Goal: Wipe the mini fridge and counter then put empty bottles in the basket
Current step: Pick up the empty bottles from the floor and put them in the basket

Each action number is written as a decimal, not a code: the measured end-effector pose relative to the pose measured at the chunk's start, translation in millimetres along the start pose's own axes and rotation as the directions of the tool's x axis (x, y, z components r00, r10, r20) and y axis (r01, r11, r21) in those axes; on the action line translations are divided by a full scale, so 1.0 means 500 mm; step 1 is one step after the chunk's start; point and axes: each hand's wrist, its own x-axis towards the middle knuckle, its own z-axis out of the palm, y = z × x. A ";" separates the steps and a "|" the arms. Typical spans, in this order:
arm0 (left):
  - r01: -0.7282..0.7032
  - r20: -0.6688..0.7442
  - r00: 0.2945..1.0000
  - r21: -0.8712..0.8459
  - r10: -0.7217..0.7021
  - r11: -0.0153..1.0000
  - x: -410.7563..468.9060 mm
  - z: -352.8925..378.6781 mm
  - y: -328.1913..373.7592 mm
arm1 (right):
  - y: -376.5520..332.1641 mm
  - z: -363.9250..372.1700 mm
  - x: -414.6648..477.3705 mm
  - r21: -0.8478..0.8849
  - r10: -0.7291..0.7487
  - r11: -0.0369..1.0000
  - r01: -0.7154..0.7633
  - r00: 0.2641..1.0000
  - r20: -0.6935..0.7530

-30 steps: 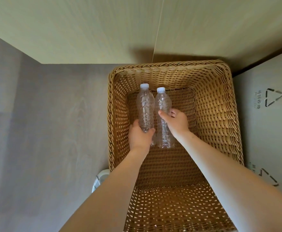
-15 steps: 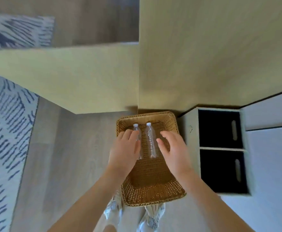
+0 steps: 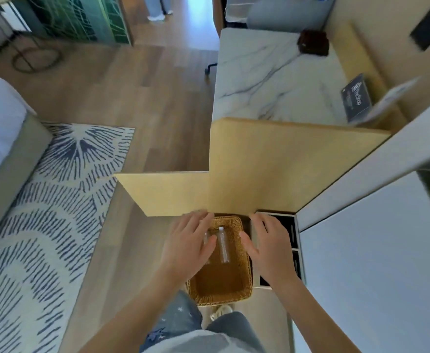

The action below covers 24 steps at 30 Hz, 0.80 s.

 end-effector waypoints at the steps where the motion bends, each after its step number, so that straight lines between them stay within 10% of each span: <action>1: 0.002 -0.002 1.000 0.011 -0.002 1.000 -0.016 -0.008 0.005 | -0.005 -0.010 -0.012 -0.013 -0.001 1.000 0.001 1.000 0.009; 24: 0.414 -0.183 0.894 -0.013 -0.410 0.910 -0.292 -0.224 -0.435 | -0.525 0.171 0.057 0.059 -0.367 0.930 0.362 0.916 0.164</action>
